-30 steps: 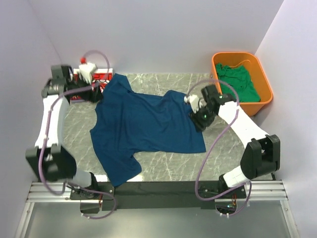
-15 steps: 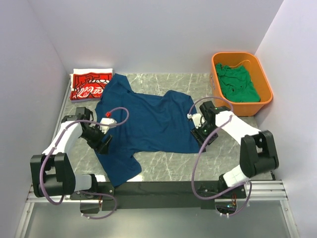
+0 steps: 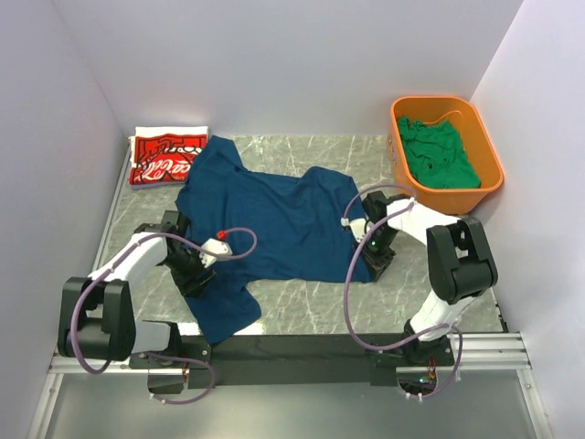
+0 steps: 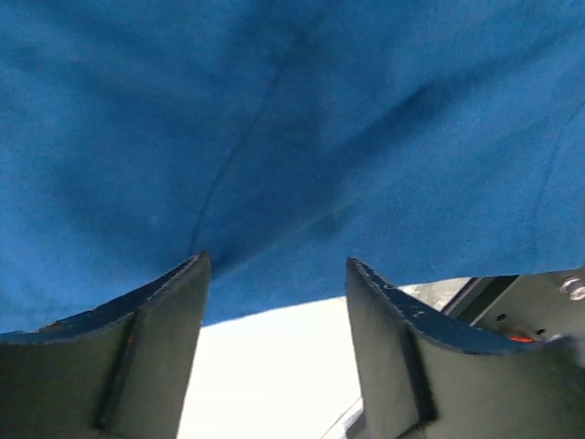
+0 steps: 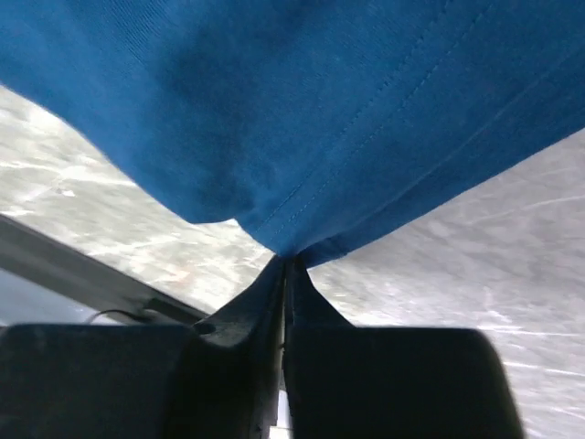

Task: Fold and stack the t-shirts
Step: Flatten the tshirt out

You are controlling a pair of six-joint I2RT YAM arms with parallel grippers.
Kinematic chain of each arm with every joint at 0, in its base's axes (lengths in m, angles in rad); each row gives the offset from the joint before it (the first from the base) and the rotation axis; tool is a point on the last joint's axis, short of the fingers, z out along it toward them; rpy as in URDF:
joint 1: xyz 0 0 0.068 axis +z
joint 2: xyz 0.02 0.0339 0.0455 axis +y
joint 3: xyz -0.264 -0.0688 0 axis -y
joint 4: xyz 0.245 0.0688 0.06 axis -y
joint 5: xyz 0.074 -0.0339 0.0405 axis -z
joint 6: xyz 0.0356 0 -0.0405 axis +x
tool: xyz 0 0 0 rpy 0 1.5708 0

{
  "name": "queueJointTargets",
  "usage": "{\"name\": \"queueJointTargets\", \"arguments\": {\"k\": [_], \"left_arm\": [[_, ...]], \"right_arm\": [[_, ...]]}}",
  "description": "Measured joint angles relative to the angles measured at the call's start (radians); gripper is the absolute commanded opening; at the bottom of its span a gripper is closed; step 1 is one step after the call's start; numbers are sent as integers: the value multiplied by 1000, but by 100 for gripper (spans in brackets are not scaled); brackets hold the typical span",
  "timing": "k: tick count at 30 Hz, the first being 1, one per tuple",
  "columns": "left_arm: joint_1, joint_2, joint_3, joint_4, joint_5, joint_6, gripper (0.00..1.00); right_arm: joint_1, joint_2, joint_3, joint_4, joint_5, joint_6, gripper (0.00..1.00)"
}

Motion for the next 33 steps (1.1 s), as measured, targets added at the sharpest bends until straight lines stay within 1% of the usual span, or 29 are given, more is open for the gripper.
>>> {"name": "queueJointTargets", "arguments": {"k": [1, 2, 3, 4, 6, 7, 10, 13, 15, 18, 21, 23, 24, 26, 29, 30, 33], "left_arm": [[-8, 4, -12, 9, -9, 6, 59], [-11, 14, -22, 19, -18, 11, 47], [-11, 24, -25, 24, -26, 13, 41], [-11, 39, -26, 29, -34, 21, 30], [-9, 56, -26, 46, -41, 41, 18], [-8, 59, -25, 47, -42, 43, 9], [9, 68, -16, 35, -41, 74, 1], [49, 104, 35, -2, -32, 110, 1], [89, 145, 90, -25, -19, 129, 1], [143, 226, 189, -53, -5, 146, 1], [177, 305, 280, -76, 14, 150, 1], [190, 335, 317, -83, 23, 150, 1], [194, 344, 328, -85, 25, 150, 1], [196, 355, 338, -90, 29, 149, 1], [197, 371, 343, -98, 32, 149, 1], [198, 379, 346, -101, 34, 148, 1], [200, 395, 355, -102, 37, 146, 1]], "right_arm": [[0, 2, 7, -7, -9, 2, 0], [0, 0, 19, -19, -20, 2, 0], [0, -4, 31, -33, -26, 2, 0], [0, -13, 50, -48, -32, 2, 0], [0, -42, 84, -65, -40, 4, 0], [-1, -62, 108, -77, -44, 4, 0], [-10, -104, 192, -98, -58, 10, 0], [-30, -106, 283, -90, -62, 27, 0], [-45, -76, 340, -74, -61, 35, 0], [-65, 52, 456, -57, -60, 54, 0], [-92, 244, 579, -19, -68, 71, 1], [-108, 339, 629, -16, -76, 86, 12], [-115, 374, 647, -19, -82, 91, 27], [-130, 408, 670, -35, -106, 106, 39], [-146, 406, 698, -70, -146, 111, 42], [-151, 401, 702, -72, -159, 112, 47], [-166, 370, 686, -80, -188, 119, 49]]}}
